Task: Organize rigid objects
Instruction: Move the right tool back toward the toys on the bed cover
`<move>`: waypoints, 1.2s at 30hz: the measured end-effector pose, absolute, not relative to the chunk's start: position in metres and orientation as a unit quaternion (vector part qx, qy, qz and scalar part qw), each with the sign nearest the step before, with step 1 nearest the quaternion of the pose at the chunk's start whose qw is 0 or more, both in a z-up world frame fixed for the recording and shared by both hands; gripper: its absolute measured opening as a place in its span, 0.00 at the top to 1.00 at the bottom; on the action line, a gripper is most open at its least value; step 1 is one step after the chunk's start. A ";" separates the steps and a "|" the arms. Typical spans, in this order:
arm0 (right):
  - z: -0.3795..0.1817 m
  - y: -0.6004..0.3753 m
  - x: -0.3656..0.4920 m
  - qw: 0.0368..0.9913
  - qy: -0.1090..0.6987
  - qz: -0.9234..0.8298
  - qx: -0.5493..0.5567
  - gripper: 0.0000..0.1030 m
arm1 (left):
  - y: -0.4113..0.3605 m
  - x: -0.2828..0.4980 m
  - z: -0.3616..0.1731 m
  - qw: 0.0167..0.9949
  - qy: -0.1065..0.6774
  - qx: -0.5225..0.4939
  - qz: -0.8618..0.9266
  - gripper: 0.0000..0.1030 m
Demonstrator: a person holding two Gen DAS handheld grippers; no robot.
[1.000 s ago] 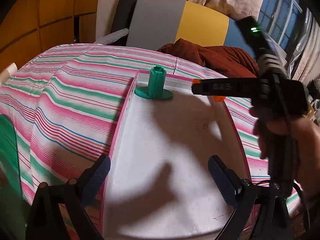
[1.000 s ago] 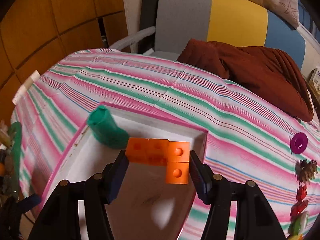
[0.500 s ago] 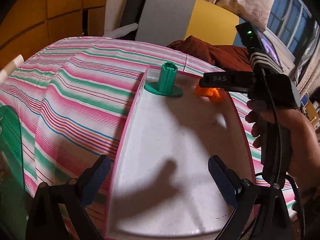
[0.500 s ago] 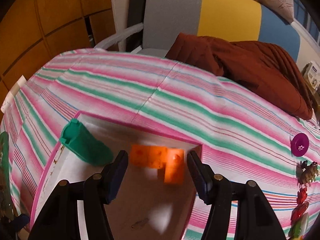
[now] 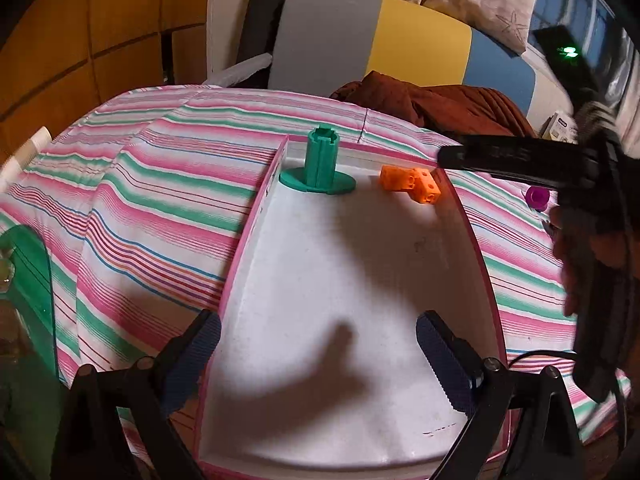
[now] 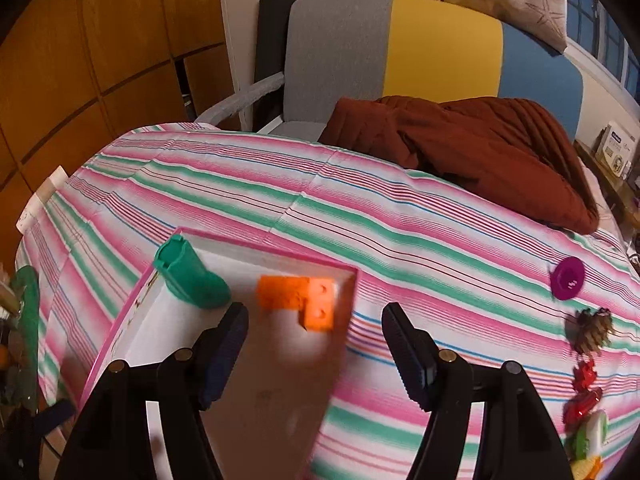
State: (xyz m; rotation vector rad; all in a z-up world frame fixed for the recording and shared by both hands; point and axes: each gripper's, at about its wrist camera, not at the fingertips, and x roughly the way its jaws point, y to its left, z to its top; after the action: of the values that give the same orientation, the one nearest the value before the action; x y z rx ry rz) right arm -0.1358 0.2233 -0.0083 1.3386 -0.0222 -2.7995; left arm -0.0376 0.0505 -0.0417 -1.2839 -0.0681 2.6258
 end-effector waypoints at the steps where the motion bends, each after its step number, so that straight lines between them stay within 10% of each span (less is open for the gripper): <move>1: -0.006 0.226 -0.130 0.022 -0.006 -0.903 0.430 0.32 | 0.052 -0.037 -0.041 0.109 -0.021 -0.435 0.893 0.04; 21: 0.011 0.354 0.002 -0.103 -0.004 -0.901 0.421 0.32 | 0.116 0.004 -0.022 0.159 0.047 -0.405 0.899 0.04; 36: -0.019 0.520 0.100 -0.314 -0.289 -0.791 0.439 0.32 | 0.180 0.047 -0.016 0.258 0.086 -0.378 0.885 0.01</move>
State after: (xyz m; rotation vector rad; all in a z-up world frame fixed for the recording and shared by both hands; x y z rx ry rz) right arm 0.0995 0.5200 -0.0191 1.7490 -1.1501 -3.1480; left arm 0.0474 0.1797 -0.0163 -1.0261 0.2330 2.3998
